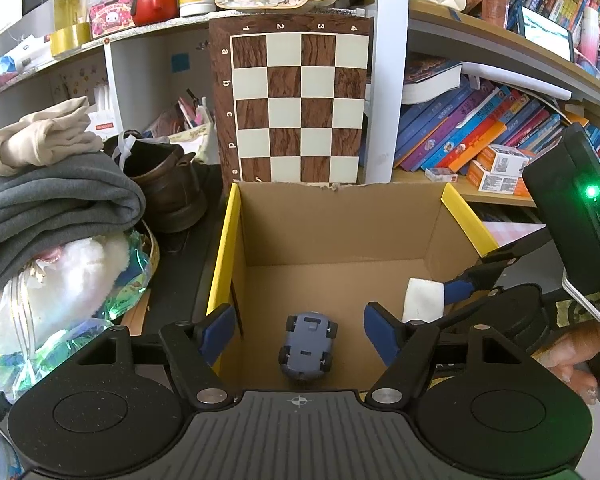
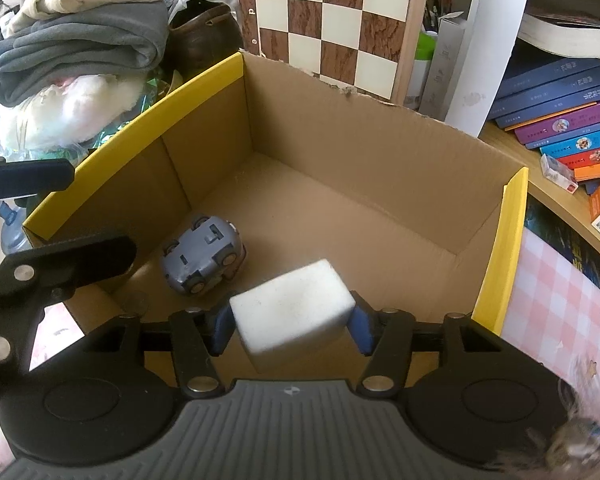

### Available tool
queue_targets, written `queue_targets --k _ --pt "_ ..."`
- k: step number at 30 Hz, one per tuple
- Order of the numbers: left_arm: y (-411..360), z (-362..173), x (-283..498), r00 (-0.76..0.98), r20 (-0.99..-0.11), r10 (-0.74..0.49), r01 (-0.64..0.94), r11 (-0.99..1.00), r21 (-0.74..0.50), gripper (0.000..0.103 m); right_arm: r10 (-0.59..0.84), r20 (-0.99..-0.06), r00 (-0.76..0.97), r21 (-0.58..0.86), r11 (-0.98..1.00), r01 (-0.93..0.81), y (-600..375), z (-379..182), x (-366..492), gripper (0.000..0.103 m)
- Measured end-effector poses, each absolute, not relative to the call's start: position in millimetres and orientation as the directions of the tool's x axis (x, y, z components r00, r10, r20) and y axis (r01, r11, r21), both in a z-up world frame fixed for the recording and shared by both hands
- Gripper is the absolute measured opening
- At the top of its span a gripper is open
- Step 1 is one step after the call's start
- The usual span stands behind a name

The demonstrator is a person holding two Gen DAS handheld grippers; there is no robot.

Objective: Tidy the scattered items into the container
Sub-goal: 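Lower the white sponge block into the yellow box and open the right gripper, then raise both tools out of the yellow box toward the desk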

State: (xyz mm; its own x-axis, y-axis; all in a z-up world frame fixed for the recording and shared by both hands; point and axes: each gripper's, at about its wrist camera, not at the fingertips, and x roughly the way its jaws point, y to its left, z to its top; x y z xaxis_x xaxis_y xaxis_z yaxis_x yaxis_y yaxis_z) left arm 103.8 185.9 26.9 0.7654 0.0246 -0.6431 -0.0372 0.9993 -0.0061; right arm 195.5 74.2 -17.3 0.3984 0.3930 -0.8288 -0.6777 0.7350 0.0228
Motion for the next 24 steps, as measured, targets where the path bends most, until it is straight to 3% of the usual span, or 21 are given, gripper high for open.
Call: queue_targets --k 6,24 --pt "187 31 101 0.772 -0.635 0.026 -0.044 0.999 -0.012 0.074 0.407 -0.810 0.423 0.014 0.734 -0.679 73 -9 192 0.078" --pt "183 51 79 0.805 -0.593 0.014 -0.039 0.999 -0.030 0.075 0.425 -0.748 0.509 -0.010 0.760 -0.649 57 24 167 0.082"
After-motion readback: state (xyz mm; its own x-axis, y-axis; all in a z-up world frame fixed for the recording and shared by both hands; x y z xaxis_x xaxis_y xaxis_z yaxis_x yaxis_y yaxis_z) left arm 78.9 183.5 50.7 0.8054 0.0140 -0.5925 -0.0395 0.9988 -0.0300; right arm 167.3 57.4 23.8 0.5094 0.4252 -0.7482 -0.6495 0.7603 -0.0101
